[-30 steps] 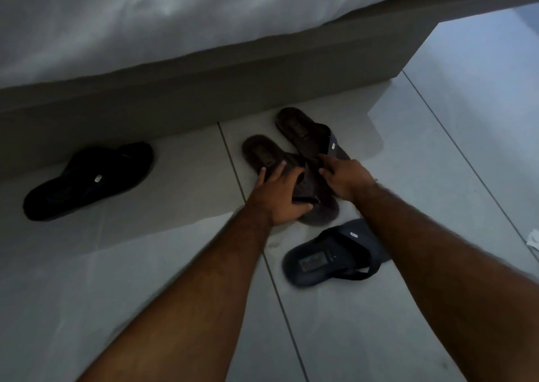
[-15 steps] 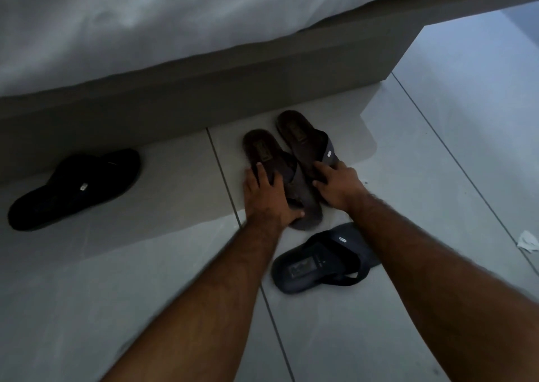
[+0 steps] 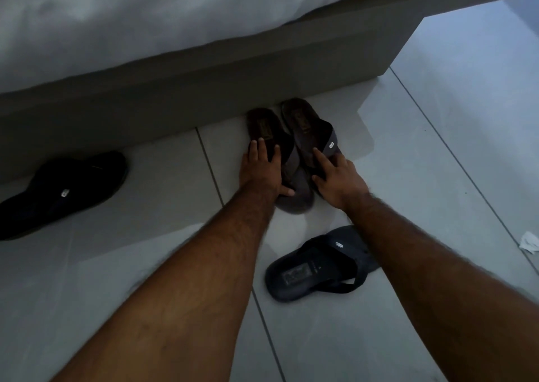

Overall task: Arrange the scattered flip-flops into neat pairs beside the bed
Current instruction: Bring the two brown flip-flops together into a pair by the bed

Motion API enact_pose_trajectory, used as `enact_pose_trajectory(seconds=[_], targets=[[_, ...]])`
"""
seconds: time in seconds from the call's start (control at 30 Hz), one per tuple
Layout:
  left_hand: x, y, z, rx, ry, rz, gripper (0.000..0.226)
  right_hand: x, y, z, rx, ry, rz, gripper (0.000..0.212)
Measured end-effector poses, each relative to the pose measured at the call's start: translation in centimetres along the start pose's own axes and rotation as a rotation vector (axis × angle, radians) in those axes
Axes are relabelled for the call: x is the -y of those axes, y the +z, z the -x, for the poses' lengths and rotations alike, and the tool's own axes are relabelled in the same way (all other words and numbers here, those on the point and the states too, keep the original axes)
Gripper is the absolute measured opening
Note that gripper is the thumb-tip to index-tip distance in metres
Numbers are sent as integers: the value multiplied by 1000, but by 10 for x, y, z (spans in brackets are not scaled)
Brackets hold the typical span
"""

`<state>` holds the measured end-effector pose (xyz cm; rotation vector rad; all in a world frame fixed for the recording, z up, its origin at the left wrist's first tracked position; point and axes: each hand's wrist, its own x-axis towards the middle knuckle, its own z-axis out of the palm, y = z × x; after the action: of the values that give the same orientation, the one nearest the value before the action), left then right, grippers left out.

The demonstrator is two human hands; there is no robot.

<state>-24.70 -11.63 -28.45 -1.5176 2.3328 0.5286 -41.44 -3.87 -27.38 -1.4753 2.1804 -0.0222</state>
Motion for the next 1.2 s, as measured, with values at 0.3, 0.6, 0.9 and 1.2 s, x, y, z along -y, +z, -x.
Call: enact_pose_trajectory(seconds=[0.3,0.6,0.9,1.2], targets=[[-11,11,4,-48,7,-1,122,-13,0,0,12,-10,-56,71],[-14,17,7,-57,34,-5,123,-12,0,4,65,30,-33,72],[-12,2,17,-185,115,5,122,-2,-13,19,38,36,-45,89],[76,19,76,-412,-7,131,99,-62,-3,120,-22,-685,429,79]])
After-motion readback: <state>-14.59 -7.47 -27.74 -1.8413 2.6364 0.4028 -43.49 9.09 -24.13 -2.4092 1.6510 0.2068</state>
